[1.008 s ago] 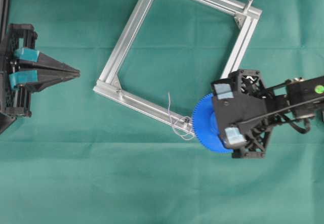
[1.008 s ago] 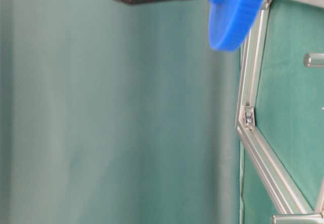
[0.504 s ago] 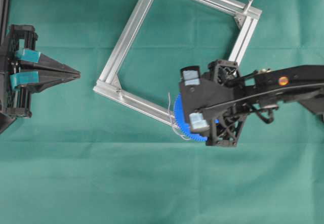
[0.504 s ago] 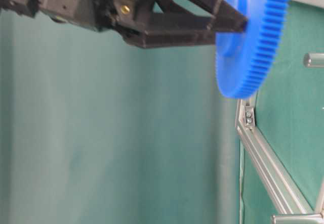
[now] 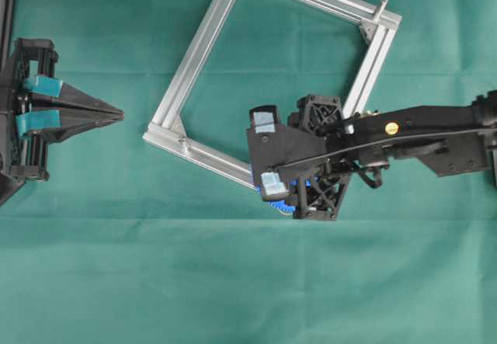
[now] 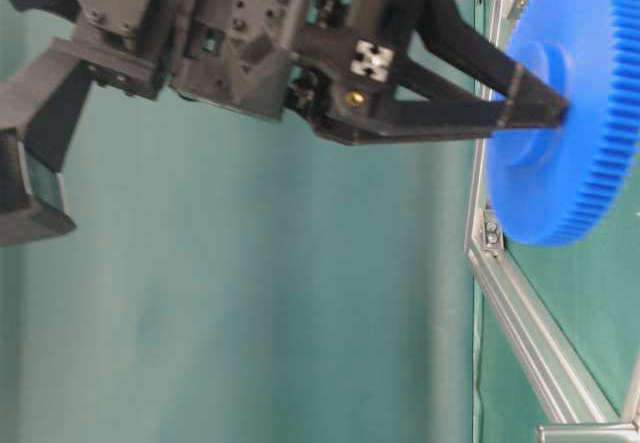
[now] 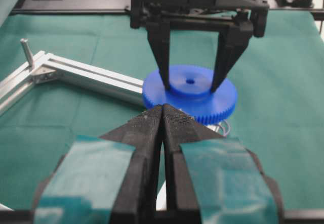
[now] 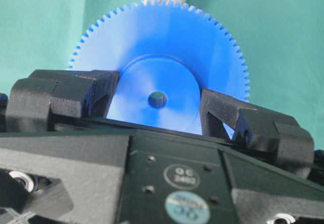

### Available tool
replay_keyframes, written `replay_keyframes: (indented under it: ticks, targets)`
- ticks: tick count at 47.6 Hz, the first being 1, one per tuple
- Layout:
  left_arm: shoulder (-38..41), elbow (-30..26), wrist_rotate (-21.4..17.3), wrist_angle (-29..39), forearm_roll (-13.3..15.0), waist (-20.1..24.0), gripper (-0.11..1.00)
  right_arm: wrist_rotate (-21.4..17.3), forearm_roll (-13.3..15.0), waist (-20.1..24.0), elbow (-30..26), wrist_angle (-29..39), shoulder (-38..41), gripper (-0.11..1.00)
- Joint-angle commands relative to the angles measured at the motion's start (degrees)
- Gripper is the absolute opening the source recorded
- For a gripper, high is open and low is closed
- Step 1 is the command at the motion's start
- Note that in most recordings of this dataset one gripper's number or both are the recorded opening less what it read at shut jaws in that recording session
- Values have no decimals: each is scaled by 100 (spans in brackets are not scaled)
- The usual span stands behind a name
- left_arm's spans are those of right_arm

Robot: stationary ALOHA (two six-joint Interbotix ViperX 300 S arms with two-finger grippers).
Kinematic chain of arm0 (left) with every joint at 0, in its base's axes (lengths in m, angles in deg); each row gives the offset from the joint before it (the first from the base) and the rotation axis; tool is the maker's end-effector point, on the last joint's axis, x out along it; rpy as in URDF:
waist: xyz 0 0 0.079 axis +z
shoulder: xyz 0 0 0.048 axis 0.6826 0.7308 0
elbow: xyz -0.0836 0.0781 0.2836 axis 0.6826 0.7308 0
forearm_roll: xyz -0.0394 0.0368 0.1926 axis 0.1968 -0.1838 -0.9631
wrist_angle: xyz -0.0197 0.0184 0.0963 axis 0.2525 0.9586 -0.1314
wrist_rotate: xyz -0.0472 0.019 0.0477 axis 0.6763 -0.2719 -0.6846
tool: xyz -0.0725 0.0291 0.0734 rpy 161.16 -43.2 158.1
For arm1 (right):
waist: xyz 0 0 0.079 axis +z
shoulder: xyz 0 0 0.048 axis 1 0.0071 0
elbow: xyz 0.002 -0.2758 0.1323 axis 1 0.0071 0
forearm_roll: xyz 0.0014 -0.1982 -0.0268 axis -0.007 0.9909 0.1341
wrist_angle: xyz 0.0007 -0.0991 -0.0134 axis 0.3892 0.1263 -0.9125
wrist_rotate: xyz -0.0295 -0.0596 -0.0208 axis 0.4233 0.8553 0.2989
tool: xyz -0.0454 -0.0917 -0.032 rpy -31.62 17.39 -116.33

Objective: Find the location of the shaft and insert the gear.
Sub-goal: 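Carry the gear left toward the shaft on the frame, then align the gear's center hole over the metal shaft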

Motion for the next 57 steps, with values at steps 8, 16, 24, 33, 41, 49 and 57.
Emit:
replay_keyframes:
  ticks: [8,16,24,33,41,49,57]
  targets:
    - [35,-149,0,-26,9,0,1,0,18,0,-105,-123,44,68]
    - [35,-158,0,-18,9,0,1,-9,18,0,-105,-132,44,68]
    - [35,-149,0,26,9,0,1,-62,-9,35,-97,-211,44,68]
    - [35,-149,0,35,9,0,1,-97,-18,202,-70,-466,44,68]
    - [35,-149,0,35,9,0,1,-202,-44,316,9,-729,35,68]
    - [35,-149,0,35,9,-9,1,-387,-44,413,132,-940,44,68]
    - [35,-158,9,35,9,0,1,-519,-44,510,255,-993,18,68]
